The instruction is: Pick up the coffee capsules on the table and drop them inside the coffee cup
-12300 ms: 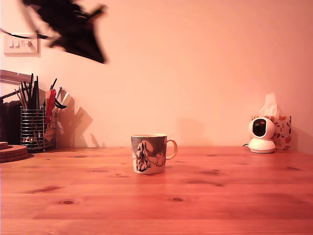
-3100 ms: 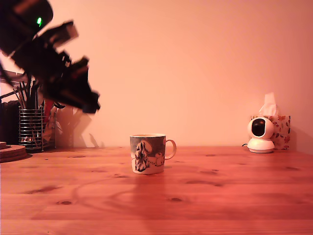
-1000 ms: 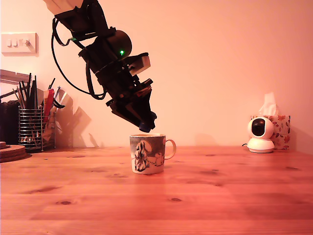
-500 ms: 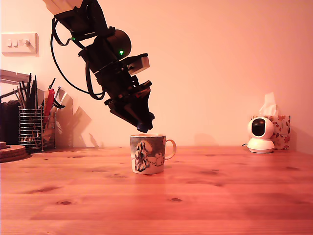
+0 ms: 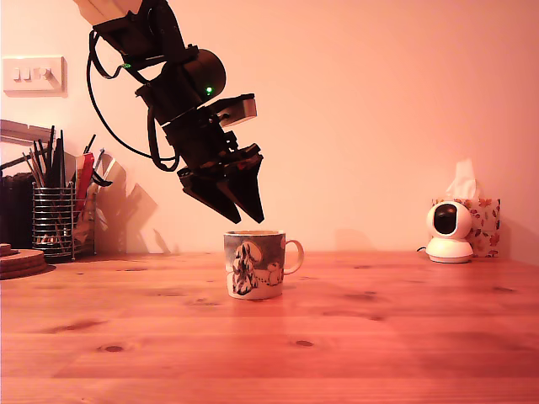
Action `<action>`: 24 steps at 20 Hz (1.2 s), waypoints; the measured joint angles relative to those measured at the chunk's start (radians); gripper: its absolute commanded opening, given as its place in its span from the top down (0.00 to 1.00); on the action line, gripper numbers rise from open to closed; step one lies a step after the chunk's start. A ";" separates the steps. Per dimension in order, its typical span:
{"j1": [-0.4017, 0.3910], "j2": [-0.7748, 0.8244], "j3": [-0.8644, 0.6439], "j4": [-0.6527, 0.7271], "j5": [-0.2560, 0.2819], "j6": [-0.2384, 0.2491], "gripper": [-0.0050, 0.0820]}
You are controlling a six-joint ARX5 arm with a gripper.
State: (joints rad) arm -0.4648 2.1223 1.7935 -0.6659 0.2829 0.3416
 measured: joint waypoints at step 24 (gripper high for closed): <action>0.126 -0.132 0.003 -0.066 0.171 -0.025 0.96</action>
State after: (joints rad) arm -0.3393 1.9907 1.7966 -0.7315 0.4541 0.3164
